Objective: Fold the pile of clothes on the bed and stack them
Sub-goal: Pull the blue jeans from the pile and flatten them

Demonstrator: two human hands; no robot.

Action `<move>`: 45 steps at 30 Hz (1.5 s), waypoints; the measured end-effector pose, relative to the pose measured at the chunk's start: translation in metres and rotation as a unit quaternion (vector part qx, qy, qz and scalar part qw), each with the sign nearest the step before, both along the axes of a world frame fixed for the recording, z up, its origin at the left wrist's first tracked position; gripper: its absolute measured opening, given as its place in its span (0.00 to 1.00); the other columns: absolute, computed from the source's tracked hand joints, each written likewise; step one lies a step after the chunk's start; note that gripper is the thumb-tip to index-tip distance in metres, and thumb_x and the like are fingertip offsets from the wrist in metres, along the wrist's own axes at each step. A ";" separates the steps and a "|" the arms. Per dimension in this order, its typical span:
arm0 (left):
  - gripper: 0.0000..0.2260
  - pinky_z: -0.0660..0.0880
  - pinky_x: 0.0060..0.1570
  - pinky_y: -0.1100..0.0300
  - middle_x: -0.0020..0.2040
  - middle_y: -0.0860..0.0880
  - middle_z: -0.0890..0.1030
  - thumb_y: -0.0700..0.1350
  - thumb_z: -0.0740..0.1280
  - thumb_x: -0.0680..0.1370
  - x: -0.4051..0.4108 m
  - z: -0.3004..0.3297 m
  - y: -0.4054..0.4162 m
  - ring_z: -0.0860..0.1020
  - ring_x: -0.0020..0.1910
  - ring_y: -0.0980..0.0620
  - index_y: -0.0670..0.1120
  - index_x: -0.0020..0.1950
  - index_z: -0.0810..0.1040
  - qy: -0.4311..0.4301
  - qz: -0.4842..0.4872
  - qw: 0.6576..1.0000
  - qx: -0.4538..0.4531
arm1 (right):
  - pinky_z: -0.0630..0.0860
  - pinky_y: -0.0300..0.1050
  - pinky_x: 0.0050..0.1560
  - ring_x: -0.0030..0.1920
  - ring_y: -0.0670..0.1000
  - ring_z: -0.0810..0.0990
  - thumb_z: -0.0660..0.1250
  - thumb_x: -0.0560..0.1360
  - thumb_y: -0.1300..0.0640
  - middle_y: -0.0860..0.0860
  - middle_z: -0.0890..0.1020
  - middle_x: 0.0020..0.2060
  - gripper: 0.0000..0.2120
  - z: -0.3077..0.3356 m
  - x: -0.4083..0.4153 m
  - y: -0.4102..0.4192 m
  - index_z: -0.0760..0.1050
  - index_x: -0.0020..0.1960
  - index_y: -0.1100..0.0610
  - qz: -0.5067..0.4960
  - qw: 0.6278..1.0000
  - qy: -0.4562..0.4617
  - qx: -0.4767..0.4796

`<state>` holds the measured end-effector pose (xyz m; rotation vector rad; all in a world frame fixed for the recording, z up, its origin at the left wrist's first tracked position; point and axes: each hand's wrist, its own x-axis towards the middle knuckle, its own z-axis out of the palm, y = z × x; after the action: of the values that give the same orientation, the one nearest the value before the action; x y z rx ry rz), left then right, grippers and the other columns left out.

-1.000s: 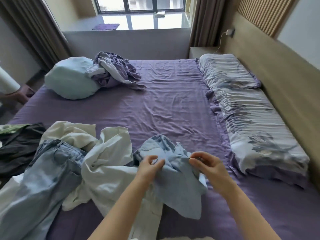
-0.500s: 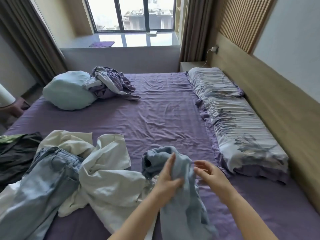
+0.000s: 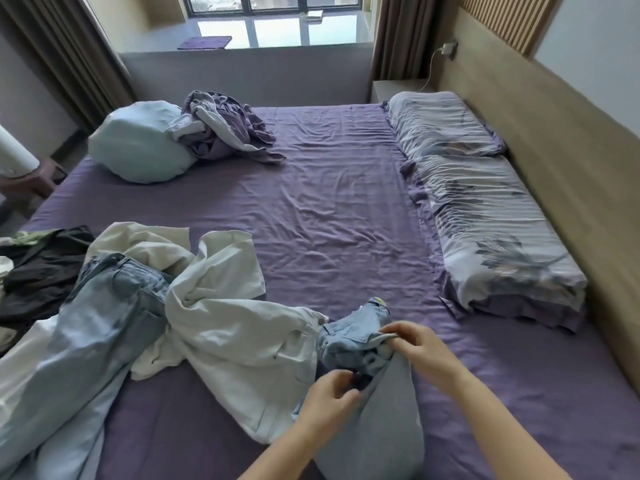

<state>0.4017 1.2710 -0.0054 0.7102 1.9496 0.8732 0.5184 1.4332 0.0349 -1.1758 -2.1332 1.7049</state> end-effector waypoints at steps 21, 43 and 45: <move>0.15 0.62 0.29 0.65 0.30 0.56 0.71 0.59 0.74 0.69 -0.084 0.116 0.080 0.67 0.28 0.60 0.50 0.36 0.74 0.180 -0.344 0.921 -0.028 | 0.71 0.40 0.41 0.40 0.42 0.75 0.67 0.76 0.59 0.44 0.80 0.40 0.09 0.048 0.001 0.001 0.79 0.49 0.45 0.137 0.988 0.052 0.053; 0.14 0.74 0.58 0.58 0.52 0.48 0.82 0.33 0.68 0.75 -0.103 0.139 0.041 0.78 0.53 0.53 0.43 0.59 0.77 -0.161 -0.217 0.951 0.150 | 0.80 0.44 0.40 0.41 0.53 0.83 0.73 0.67 0.54 0.55 0.85 0.41 0.10 0.128 -0.001 0.002 0.83 0.46 0.57 -0.053 0.950 0.298 -0.070; 0.12 0.74 0.54 0.64 0.47 0.54 0.83 0.31 0.68 0.75 -0.100 0.124 0.036 0.79 0.49 0.57 0.43 0.56 0.78 -0.162 -0.204 0.954 0.150 | 0.80 0.43 0.38 0.40 0.54 0.83 0.73 0.66 0.56 0.57 0.85 0.40 0.10 0.131 0.004 0.003 0.83 0.45 0.58 -0.063 0.945 0.308 -0.096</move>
<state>0.3021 1.3070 0.1184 1.0314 1.3281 0.9625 0.5219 1.4366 0.1659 -0.6636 -1.5147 1.9238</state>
